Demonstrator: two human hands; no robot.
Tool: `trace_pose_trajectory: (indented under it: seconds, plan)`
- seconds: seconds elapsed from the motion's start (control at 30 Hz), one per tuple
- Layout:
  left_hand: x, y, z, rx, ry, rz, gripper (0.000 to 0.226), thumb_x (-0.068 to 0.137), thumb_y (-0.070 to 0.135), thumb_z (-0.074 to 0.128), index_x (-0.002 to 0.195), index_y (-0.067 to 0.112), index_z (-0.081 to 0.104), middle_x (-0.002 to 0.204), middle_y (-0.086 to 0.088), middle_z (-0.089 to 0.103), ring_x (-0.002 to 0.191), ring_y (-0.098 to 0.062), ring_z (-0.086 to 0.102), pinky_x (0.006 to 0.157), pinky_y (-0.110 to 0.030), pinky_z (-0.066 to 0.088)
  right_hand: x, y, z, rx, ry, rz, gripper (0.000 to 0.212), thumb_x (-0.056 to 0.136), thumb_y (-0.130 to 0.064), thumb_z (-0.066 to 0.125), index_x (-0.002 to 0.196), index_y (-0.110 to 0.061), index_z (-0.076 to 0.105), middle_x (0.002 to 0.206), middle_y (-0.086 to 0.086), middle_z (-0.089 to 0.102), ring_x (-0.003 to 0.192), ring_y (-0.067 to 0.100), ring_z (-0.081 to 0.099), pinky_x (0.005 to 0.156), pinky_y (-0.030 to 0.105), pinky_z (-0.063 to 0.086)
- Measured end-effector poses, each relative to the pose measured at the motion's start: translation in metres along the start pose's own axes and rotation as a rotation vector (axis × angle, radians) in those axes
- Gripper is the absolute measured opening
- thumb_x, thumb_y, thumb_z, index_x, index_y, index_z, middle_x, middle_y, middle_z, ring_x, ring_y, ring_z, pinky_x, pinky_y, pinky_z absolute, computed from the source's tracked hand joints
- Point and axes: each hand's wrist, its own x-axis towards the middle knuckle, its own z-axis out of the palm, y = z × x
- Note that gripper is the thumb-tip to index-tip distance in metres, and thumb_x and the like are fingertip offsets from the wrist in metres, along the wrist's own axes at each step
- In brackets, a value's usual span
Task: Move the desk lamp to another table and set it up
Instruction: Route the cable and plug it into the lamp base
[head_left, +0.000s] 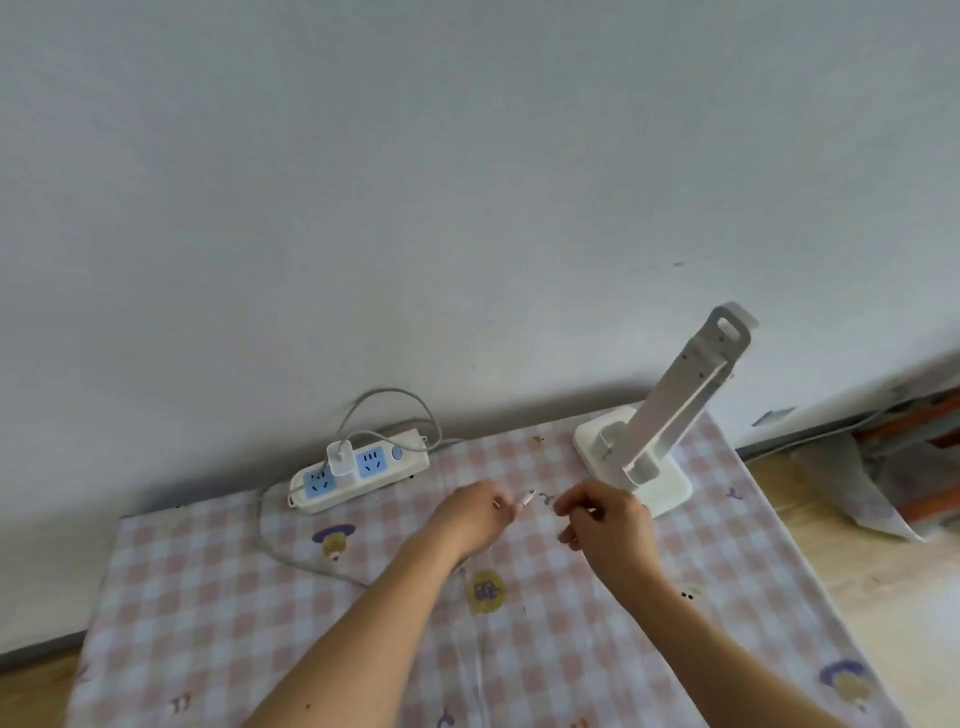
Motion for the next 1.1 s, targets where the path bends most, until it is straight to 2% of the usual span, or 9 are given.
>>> trace_pose_trajectory:
  seconds: [0.07,0.17,0.23,0.47,0.63,0.73,0.87,0.97,1.1]
  plan:
    - [0.004,0.0,0.01,0.057,0.061,0.01,0.015,0.087,0.04,0.057,0.084,0.026,0.059,0.098,-0.001,0.065,0.092,-0.022,0.061,0.072,-0.03,0.042,-0.002,0.013,-0.017,0.008,0.128,0.065,0.029,0.081,-0.001,0.054,0.069,-0.024,0.065,0.07,-0.004,0.068,0.056,0.008,0.067,0.051,0.027,0.051]
    - [0.01,0.001,0.022,0.2,0.152,0.041,0.037,0.079,0.043,0.069,0.103,0.02,0.055,0.107,0.001,0.058,0.096,-0.021,0.058,0.073,-0.031,0.041,0.0,0.031,-0.039,-0.002,0.334,0.133,0.015,0.08,-0.012,0.06,0.085,-0.026,0.06,0.082,-0.008,0.066,0.078,0.02,0.066,0.065,0.035,0.052]
    - [0.016,0.003,0.027,0.253,0.216,0.077,0.04,0.08,0.044,0.068,0.108,0.02,0.053,0.108,0.001,0.057,0.097,-0.021,0.057,0.071,-0.029,0.04,0.005,0.037,-0.05,-0.004,0.4,0.167,0.024,0.078,-0.017,0.063,0.097,-0.029,0.054,0.088,-0.009,0.062,0.085,0.019,0.06,0.066,0.034,0.048]
    - [0.032,0.015,0.042,0.3,0.323,0.144,0.009,0.086,0.03,0.061,0.089,0.023,0.056,0.096,0.002,0.061,0.08,-0.016,0.055,0.061,-0.027,0.036,0.031,0.039,-0.05,-0.113,0.217,0.132,0.051,0.075,-0.023,0.072,0.121,-0.026,0.053,0.103,-0.005,0.064,0.089,0.013,0.063,0.079,0.037,0.054]
    - [0.04,0.015,0.044,0.286,0.319,0.114,0.007,0.09,0.028,0.055,0.088,0.022,0.057,0.095,0.001,0.06,0.076,-0.014,0.051,0.062,-0.025,0.037,0.046,0.042,-0.046,-0.156,0.189,0.155,0.051,0.078,-0.023,0.07,0.126,-0.023,0.057,0.102,0.0,0.07,0.084,0.016,0.063,0.07,0.031,0.051]
    - [0.046,0.019,0.04,0.143,0.257,0.045,0.012,0.09,0.031,0.055,0.091,0.02,0.058,0.093,0.002,0.063,0.08,-0.017,0.058,0.064,-0.028,0.043,0.055,0.041,-0.04,-0.171,0.21,0.14,0.055,0.077,-0.029,0.074,0.128,-0.023,0.056,0.112,0.003,0.068,0.094,0.022,0.064,0.078,0.036,0.054]
    - [0.05,0.024,0.03,-0.351,0.118,-0.031,0.01,0.089,0.019,0.062,0.08,0.015,0.061,0.073,-0.001,0.071,0.063,-0.014,0.065,0.063,-0.029,0.055,0.06,0.04,-0.033,-0.183,0.252,0.14,0.058,0.076,-0.031,0.076,0.13,-0.023,0.056,0.126,0.003,0.064,0.111,0.025,0.06,0.092,0.044,0.054]
    - [0.05,0.027,0.02,-0.512,0.07,-0.03,0.018,0.09,0.016,0.063,0.072,0.015,0.063,0.062,0.002,0.069,0.047,-0.005,0.057,0.051,-0.017,0.05,0.059,0.038,-0.032,-0.184,0.266,0.129,0.049,0.075,-0.033,0.075,0.121,-0.022,0.061,0.115,0.003,0.067,0.103,0.024,0.061,0.082,0.038,0.053]
    - [0.044,0.033,0.008,-0.523,0.048,-0.045,0.024,0.087,0.027,0.067,0.066,0.016,0.063,0.051,0.007,0.065,0.04,-0.004,0.052,0.044,-0.015,0.042,0.058,0.024,-0.031,-0.083,0.242,0.142,0.025,0.073,-0.033,0.072,0.094,-0.023,0.065,0.076,-0.009,0.062,0.08,0.02,0.06,0.063,0.029,0.044]
